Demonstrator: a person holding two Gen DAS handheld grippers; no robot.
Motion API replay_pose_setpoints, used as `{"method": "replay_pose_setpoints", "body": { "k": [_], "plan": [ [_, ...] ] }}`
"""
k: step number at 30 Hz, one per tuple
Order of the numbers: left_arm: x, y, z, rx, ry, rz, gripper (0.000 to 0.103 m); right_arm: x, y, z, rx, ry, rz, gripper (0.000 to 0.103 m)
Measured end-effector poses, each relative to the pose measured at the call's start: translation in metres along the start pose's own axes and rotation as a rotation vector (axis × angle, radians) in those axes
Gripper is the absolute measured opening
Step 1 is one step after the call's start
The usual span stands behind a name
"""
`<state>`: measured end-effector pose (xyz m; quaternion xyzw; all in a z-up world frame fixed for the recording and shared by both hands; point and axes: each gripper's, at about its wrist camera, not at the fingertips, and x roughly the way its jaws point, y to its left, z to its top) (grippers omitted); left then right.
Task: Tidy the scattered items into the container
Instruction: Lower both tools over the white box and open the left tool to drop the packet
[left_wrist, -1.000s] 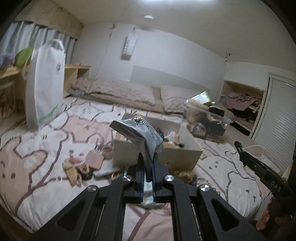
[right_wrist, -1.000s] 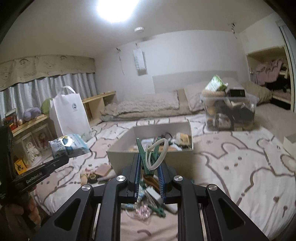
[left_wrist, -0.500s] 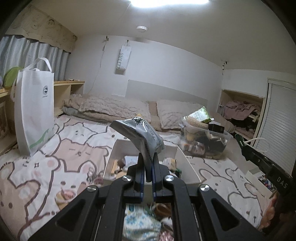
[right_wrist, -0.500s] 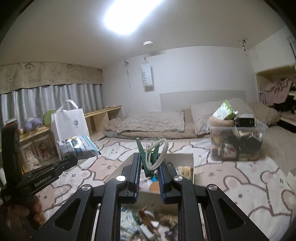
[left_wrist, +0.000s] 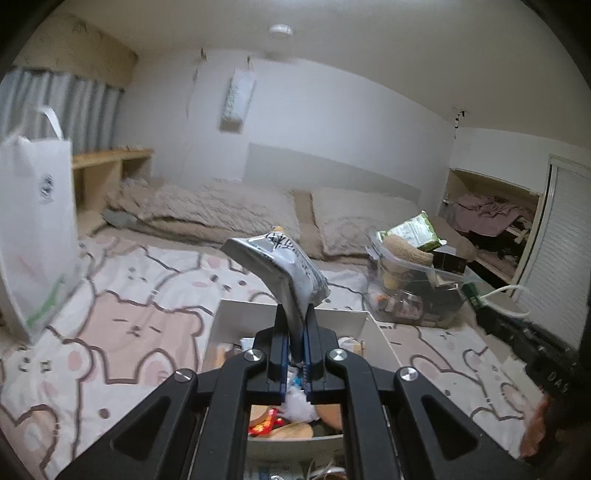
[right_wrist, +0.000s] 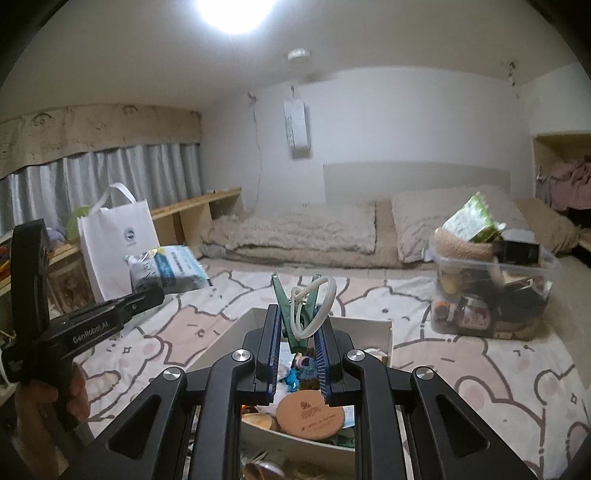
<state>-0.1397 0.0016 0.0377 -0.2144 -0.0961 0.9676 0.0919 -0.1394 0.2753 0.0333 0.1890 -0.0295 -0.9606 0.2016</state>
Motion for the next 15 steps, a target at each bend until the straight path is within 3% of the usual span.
{"method": "replay_pose_setpoints", "body": {
  "k": [4,15],
  "plan": [
    [0.03,0.008,0.015,-0.027,0.061,-0.023,0.007,0.033,-0.004,0.014,-0.001,0.06,0.014,0.018],
    [0.123,0.026,0.035,-0.001,0.243,0.049,0.007,0.113,-0.015,0.035,-0.027,0.194,-0.03,0.018]
  ]
}}
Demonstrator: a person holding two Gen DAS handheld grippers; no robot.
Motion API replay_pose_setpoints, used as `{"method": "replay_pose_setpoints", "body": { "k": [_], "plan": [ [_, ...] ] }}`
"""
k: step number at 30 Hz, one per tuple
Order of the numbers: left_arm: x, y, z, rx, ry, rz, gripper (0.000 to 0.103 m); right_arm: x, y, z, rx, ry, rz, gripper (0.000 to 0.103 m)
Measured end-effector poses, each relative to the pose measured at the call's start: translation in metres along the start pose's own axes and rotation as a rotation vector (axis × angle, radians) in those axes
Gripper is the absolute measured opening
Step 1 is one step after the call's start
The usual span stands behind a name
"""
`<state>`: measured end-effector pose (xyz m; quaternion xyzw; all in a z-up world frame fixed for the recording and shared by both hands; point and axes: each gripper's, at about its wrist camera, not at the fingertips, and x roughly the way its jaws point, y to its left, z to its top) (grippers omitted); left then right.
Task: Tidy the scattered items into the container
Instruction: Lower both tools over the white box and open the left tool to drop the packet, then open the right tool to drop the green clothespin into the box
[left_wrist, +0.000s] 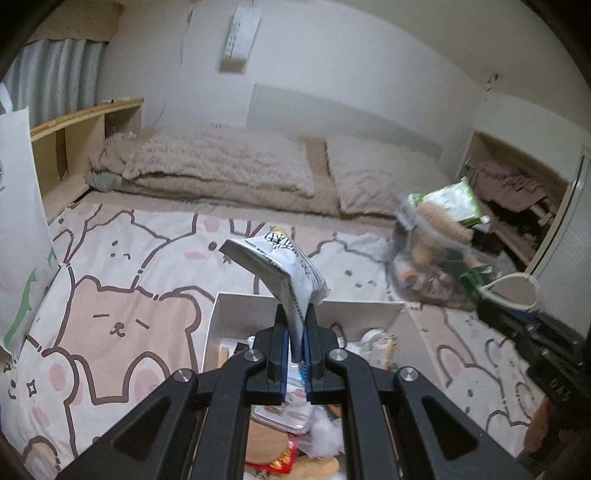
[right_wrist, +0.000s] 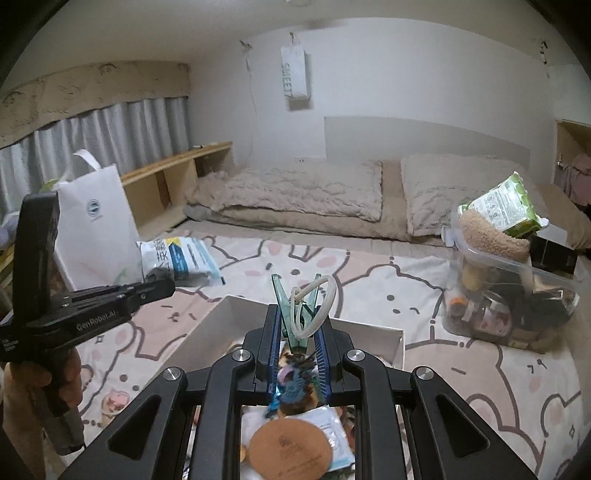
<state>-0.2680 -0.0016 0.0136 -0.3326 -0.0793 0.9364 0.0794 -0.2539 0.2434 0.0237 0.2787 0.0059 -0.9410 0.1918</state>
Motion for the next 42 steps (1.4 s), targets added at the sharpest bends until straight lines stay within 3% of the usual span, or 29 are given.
{"method": "replay_pose_setpoints", "body": {
  "k": [7,17,23,29,30,31,32,33,34,42],
  "plan": [
    [0.055,0.0,-0.005,0.031,0.121,0.036,0.007,0.045,-0.025,0.009,0.084,0.109,-0.005,0.018],
    [0.107,-0.001,-0.019,-0.011,0.264,-0.011,0.007,0.091,-0.038,0.002,0.162,0.227,0.003,0.018],
    [0.125,0.004,-0.025,-0.053,0.319,-0.025,0.007,0.117,-0.039,-0.011,0.198,0.3,-0.001,0.018],
    [0.136,0.001,-0.031,-0.031,0.367,-0.004,0.008,0.137,-0.041,-0.022,0.237,0.368,-0.009,0.018],
    [0.137,0.001,-0.032,-0.032,0.373,0.001,0.013,0.14,-0.042,-0.025,0.242,0.377,-0.012,0.018],
    [0.137,0.0,-0.033,-0.03,0.376,0.008,0.032,0.143,-0.043,-0.027,0.244,0.386,-0.017,0.018],
    [0.136,0.0,-0.033,-0.03,0.374,0.022,0.062,0.145,-0.043,-0.03,0.247,0.393,-0.021,0.018],
    [0.135,-0.001,-0.034,-0.024,0.362,0.031,0.073,0.147,-0.044,-0.032,0.251,0.398,-0.022,0.018],
    [0.132,-0.001,-0.034,-0.018,0.346,0.035,0.077,0.148,-0.045,-0.034,0.258,0.403,-0.022,0.018],
    [0.118,-0.006,-0.043,-0.006,0.312,0.014,0.077,0.161,-0.056,-0.045,0.313,0.43,-0.015,0.018]
  ]
}}
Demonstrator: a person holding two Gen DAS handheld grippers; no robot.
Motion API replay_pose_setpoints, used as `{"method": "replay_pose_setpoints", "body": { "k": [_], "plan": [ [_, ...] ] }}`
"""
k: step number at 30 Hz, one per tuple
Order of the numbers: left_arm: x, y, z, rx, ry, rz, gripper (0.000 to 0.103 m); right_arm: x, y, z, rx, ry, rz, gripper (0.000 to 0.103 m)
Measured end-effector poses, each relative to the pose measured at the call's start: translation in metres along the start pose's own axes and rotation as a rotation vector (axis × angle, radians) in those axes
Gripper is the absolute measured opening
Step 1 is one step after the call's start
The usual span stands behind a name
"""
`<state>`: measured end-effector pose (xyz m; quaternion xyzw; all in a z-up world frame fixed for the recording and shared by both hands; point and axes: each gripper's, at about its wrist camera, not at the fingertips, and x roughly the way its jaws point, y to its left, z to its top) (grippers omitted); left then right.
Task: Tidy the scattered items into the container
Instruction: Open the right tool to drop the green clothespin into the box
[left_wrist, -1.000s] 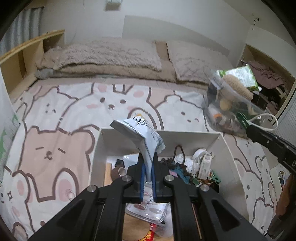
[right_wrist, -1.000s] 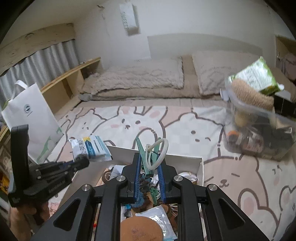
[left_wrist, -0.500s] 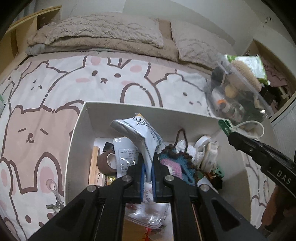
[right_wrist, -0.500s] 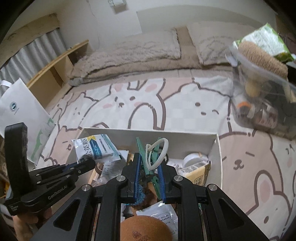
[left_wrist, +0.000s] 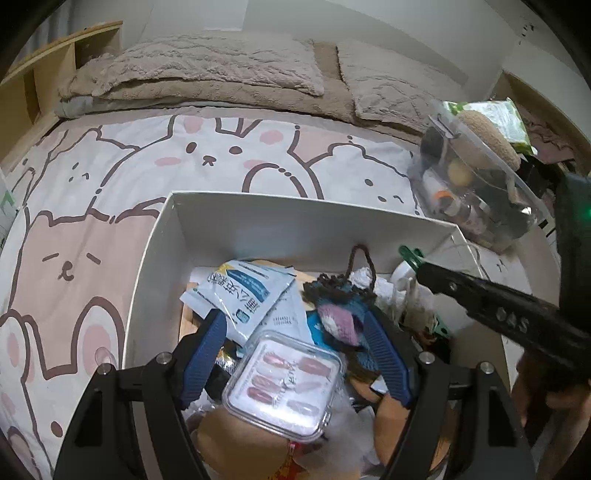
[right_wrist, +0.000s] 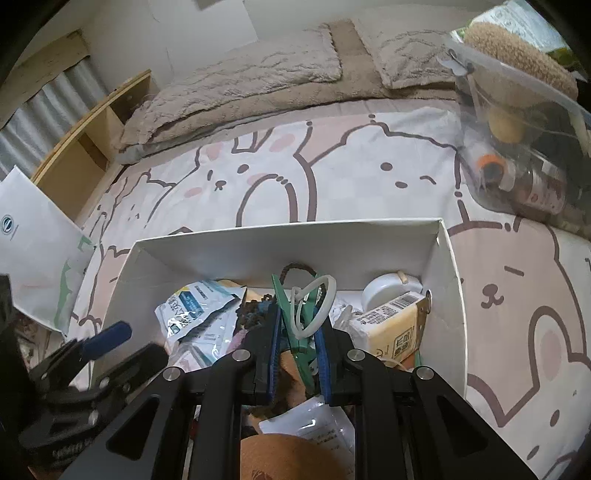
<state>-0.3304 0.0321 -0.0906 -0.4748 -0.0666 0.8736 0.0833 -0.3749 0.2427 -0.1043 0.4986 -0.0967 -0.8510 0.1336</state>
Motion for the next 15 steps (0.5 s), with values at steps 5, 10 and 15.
{"method": "replay_pose_setpoints", "body": {
  "k": [5,10,15],
  "plan": [
    [-0.005,-0.006,-0.011,0.037,-0.007,-0.005,0.077,0.008,-0.003,0.0,0.024,0.016,0.02,0.018],
    [-0.01,-0.009,-0.019,0.046,0.001,-0.036,0.077,0.015,-0.005,0.001,0.034,0.011,0.024,0.018],
    [-0.015,-0.011,-0.023,0.042,-0.006,-0.052,0.085,0.008,-0.009,0.0,0.075,-0.046,0.09,0.084]
  ]
}}
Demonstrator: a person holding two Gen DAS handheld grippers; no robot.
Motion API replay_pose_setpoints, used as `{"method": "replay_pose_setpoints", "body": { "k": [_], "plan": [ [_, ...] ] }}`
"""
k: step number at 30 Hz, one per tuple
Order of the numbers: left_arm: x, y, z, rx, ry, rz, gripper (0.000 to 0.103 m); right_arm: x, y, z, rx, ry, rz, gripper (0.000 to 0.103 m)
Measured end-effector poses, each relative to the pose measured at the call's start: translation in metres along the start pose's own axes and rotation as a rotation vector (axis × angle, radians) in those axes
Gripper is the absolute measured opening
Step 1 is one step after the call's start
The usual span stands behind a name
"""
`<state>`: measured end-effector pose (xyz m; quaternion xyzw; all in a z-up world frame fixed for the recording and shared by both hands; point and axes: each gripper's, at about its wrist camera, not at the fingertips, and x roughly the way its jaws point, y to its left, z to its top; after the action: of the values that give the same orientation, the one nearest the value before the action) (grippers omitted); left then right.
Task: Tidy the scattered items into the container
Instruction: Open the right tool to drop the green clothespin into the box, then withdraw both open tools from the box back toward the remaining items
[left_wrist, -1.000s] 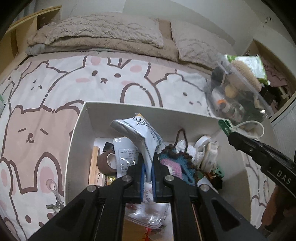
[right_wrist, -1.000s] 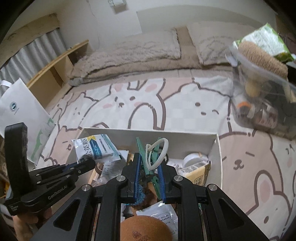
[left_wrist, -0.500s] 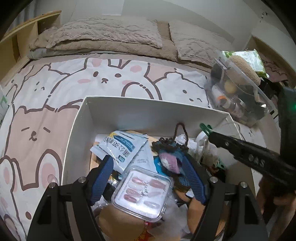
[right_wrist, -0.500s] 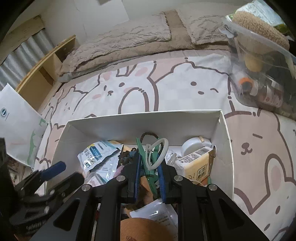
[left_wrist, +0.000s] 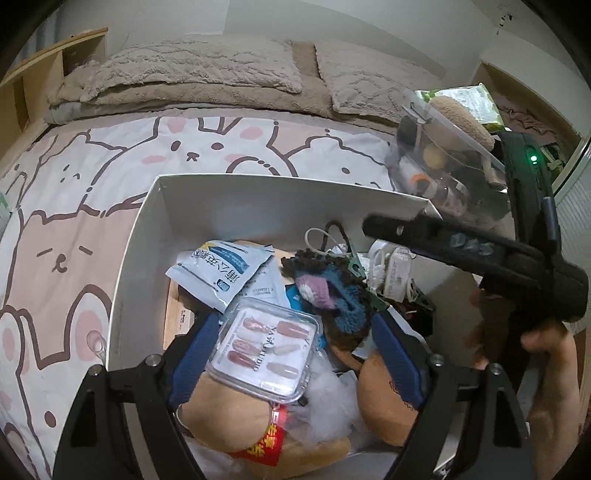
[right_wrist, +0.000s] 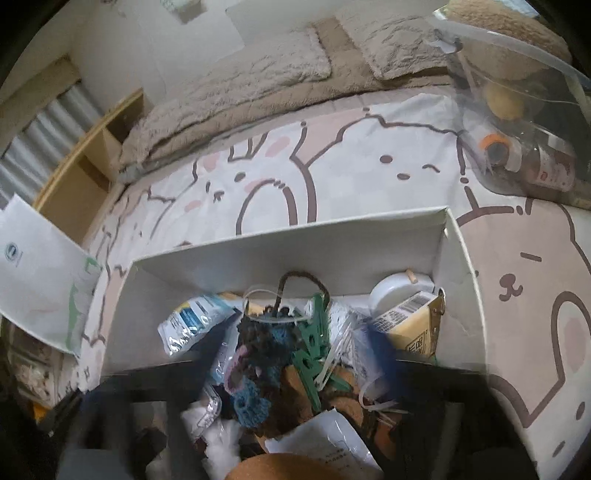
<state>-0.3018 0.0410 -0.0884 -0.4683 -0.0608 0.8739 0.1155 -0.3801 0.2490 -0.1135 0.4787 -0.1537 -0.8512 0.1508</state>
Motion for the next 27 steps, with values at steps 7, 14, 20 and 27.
{"method": "replay_pose_setpoints", "body": {
  "k": [7,14,20,27],
  "plan": [
    [-0.011,-0.008,-0.001,0.031,-0.025,0.017,0.085,-0.016,0.013,-0.005,-0.08,-0.049,-0.055,0.1],
    [-0.023,-0.01,-0.001,0.024,-0.046,0.009,0.095,-0.036,0.019,-0.012,-0.182,-0.123,-0.159,0.103],
    [-0.032,-0.012,-0.001,0.016,-0.059,0.028,0.103,-0.057,0.013,-0.018,-0.164,-0.156,-0.165,0.103],
    [-0.047,-0.015,0.001,0.021,-0.1,0.056,0.103,-0.077,0.011,-0.028,-0.184,-0.171,-0.189,0.103]
  ]
}}
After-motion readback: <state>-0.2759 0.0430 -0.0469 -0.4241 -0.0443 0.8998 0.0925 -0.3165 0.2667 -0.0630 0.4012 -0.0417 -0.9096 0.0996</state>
